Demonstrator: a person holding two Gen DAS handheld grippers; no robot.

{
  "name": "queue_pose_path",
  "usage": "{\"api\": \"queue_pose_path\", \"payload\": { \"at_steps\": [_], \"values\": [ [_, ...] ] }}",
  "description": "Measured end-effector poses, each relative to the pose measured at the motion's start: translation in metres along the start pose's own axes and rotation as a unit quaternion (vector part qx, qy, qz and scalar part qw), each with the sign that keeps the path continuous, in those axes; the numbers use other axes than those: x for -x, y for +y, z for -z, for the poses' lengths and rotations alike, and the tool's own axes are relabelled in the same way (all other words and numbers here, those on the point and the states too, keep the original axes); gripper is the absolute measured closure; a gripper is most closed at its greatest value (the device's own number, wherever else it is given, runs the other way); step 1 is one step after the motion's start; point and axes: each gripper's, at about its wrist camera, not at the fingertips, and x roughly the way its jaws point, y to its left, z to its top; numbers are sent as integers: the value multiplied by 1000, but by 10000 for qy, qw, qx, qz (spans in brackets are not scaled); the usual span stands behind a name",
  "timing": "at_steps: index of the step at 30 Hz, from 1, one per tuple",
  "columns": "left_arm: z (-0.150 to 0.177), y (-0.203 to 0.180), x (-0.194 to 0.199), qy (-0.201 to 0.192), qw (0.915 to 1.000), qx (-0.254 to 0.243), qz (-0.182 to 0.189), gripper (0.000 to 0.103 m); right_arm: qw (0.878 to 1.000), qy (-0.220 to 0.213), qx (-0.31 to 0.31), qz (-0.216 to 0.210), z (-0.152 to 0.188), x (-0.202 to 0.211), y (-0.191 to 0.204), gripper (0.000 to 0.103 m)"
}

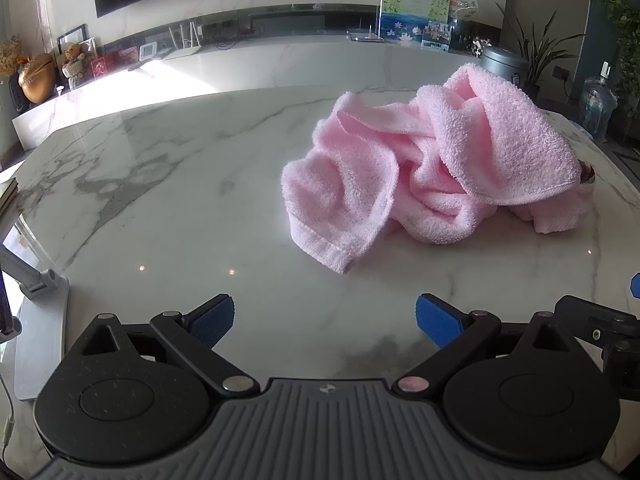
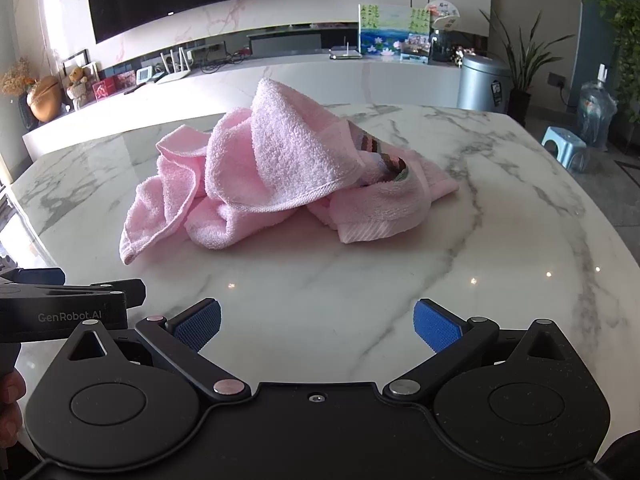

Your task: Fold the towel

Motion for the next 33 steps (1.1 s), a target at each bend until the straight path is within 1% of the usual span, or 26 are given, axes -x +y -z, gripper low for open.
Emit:
{"api": "queue_pose_path", "payload": {
  "at_steps": [11, 15, 33],
  "values": [
    [-1, -3, -2, 125, 9999, 1, 89, 5, 10000, 59, 48, -12, -3, 1, -2, 0],
    [1, -9, -4, 46, 9999, -73, 52, 5, 9999, 59, 87, 11, -2, 5, 4, 0],
    [2, -12, -3, 95, 9999, -94, 1, 5, 9998, 101, 135, 50, -3, -1, 4, 0]
  ]
}}
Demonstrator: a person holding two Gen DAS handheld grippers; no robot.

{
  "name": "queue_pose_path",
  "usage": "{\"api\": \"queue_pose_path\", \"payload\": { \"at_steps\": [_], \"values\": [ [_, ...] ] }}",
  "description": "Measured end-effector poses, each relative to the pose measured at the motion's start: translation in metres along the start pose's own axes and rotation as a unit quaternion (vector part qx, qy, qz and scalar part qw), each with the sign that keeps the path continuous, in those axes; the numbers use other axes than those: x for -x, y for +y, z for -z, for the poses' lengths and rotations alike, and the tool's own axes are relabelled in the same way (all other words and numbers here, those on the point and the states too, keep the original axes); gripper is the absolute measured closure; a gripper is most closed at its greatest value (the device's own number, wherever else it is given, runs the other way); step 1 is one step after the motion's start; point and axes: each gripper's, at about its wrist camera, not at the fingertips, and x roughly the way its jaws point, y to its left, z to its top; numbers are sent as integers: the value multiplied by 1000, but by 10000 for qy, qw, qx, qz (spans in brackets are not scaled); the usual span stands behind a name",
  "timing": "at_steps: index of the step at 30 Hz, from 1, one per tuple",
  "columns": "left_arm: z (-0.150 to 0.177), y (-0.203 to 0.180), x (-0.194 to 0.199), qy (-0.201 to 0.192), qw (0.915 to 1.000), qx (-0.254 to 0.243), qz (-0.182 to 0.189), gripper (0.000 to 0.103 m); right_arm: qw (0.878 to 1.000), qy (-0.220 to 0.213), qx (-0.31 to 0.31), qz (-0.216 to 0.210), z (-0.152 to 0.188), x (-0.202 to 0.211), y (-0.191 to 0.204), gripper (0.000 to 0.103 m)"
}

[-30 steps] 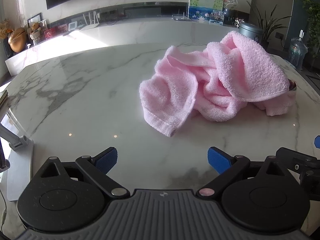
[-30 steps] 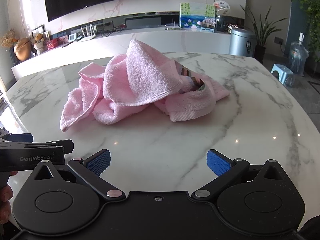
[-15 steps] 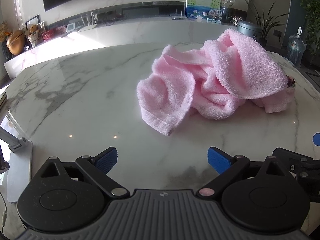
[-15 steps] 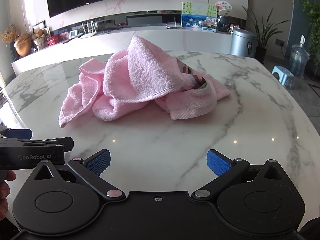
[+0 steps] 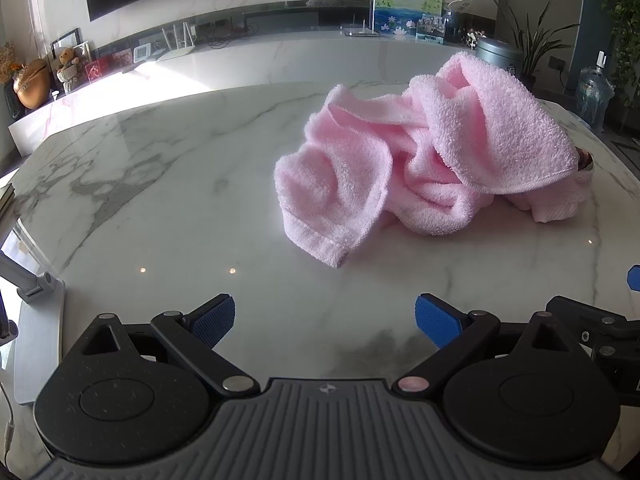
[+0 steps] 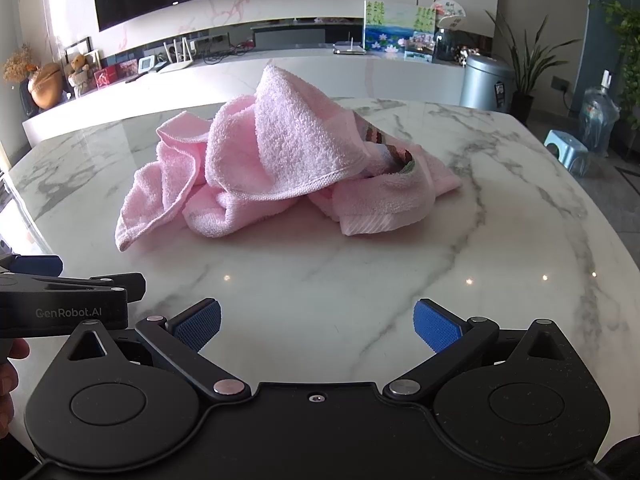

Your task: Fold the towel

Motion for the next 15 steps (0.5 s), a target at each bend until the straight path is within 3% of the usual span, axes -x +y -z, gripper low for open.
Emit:
{"api": "queue_pose_path", "payload": {
  "at_steps": [15],
  "values": [
    [0, 1, -3, 33, 10000, -23, -10, 5, 10000, 49, 4, 41, 3, -7, -1, 0]
  ]
}}
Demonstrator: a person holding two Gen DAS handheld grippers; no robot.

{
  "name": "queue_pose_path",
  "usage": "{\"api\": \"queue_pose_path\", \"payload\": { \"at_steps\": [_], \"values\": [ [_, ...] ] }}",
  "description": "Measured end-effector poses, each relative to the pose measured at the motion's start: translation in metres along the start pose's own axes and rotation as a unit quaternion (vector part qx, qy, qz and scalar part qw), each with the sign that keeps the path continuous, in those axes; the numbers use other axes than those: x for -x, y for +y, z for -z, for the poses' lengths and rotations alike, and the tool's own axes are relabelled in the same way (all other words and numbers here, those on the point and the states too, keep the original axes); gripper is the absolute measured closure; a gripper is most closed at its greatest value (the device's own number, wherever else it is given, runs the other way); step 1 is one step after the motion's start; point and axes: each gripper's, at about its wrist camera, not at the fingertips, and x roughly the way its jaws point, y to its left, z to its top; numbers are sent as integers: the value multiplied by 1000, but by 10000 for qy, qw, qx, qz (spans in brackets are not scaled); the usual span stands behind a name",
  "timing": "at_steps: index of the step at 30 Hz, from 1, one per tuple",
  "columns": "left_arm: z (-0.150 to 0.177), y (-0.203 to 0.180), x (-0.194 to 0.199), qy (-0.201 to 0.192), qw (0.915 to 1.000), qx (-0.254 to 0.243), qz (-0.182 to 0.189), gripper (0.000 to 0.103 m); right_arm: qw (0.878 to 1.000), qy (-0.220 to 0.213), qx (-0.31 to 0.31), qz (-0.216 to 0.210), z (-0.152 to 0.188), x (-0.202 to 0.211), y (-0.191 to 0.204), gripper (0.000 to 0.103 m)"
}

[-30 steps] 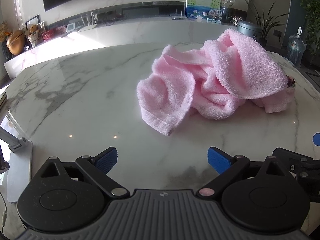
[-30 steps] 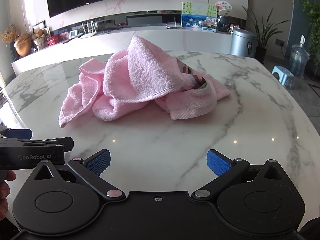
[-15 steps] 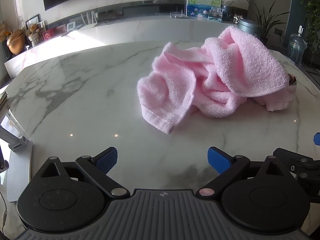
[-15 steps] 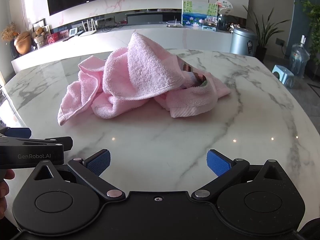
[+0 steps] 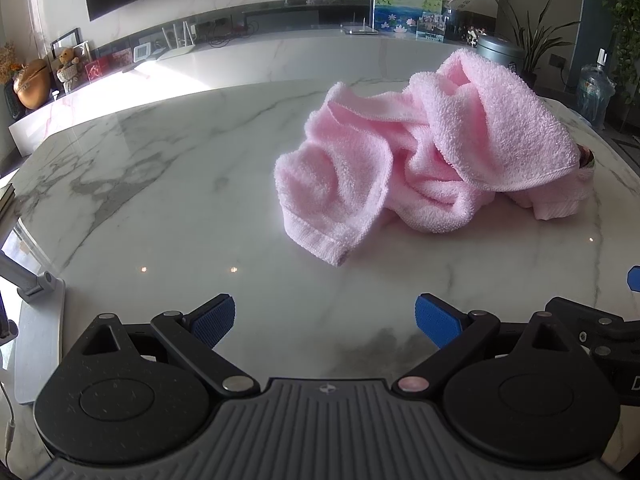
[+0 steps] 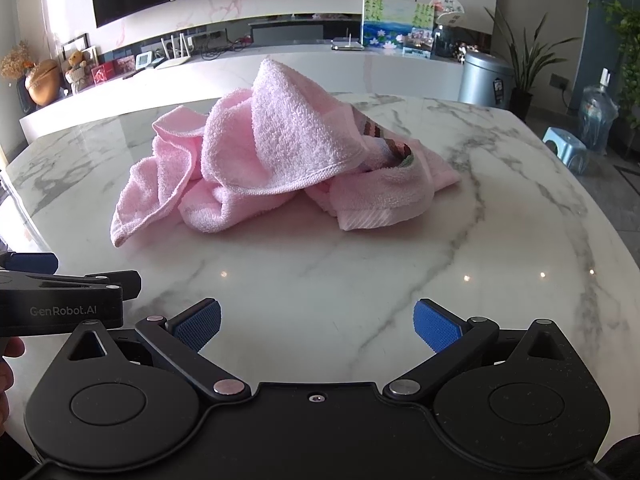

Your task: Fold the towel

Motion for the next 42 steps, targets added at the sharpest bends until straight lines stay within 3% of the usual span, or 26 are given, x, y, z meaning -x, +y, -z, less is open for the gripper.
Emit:
{"api": "queue_pose_path", "payload": {
  "at_steps": [42],
  "values": [
    [1, -3, -2, 75, 9999, -76, 53, 5, 9999, 59, 100, 12, 3, -7, 0, 0]
  ]
}}
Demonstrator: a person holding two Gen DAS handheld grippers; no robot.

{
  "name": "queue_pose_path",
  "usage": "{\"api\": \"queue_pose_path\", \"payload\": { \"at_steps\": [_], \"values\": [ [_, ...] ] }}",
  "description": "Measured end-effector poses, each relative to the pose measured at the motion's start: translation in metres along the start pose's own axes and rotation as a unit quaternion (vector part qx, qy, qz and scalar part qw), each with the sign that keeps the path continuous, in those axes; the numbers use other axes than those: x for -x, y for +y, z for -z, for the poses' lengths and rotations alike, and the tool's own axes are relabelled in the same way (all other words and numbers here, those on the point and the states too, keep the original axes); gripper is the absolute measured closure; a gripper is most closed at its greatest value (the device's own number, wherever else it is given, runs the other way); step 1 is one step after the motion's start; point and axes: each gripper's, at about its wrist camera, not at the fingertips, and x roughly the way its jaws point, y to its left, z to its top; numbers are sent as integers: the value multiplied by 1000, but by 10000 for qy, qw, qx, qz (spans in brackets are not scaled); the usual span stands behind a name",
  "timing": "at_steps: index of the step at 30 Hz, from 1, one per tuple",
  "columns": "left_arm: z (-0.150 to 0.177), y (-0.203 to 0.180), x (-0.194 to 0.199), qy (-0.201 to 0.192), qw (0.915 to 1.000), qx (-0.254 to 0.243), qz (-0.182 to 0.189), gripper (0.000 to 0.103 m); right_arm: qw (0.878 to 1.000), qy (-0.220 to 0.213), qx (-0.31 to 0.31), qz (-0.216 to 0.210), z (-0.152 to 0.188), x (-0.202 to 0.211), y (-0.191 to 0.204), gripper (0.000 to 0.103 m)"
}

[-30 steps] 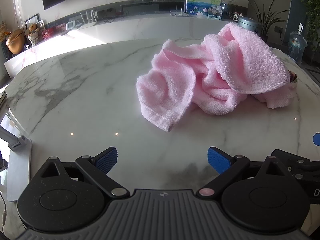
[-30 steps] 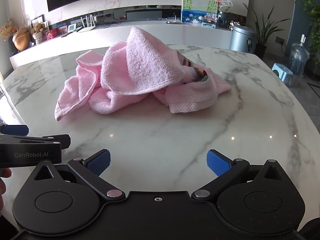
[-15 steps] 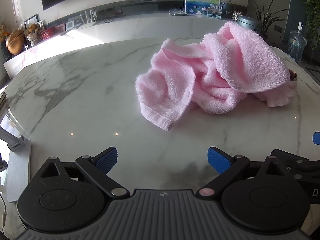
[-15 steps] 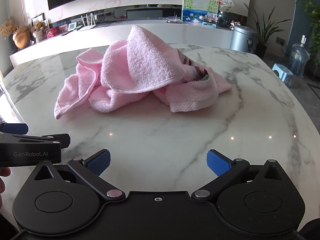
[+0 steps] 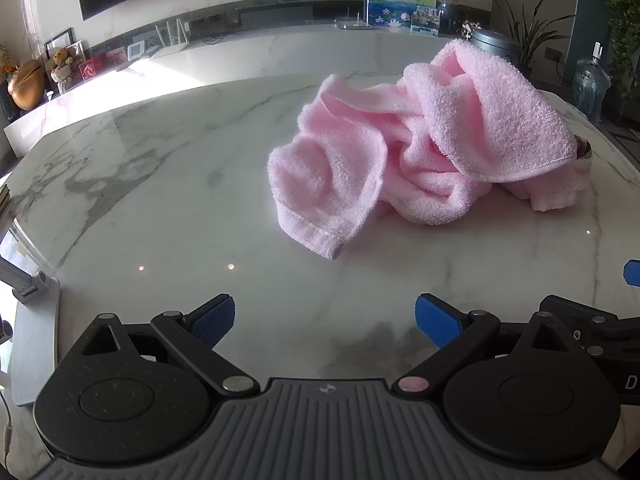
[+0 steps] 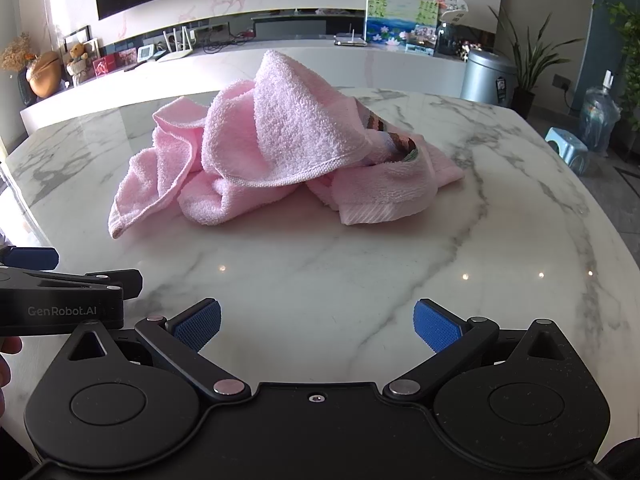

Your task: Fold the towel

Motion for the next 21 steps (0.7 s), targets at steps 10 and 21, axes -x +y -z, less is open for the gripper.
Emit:
{"api": "queue_pose_path", "payload": {
  "at_steps": [10, 21],
  "values": [
    [-2, -2, 1, -90, 9999, -122, 16, 5, 10000, -61, 45, -18, -4, 3, -1, 0],
    [-6, 0, 1, -83, 9997, -183, 142, 5, 9998, -176, 69, 32, -14, 6, -9, 5]
  ]
}}
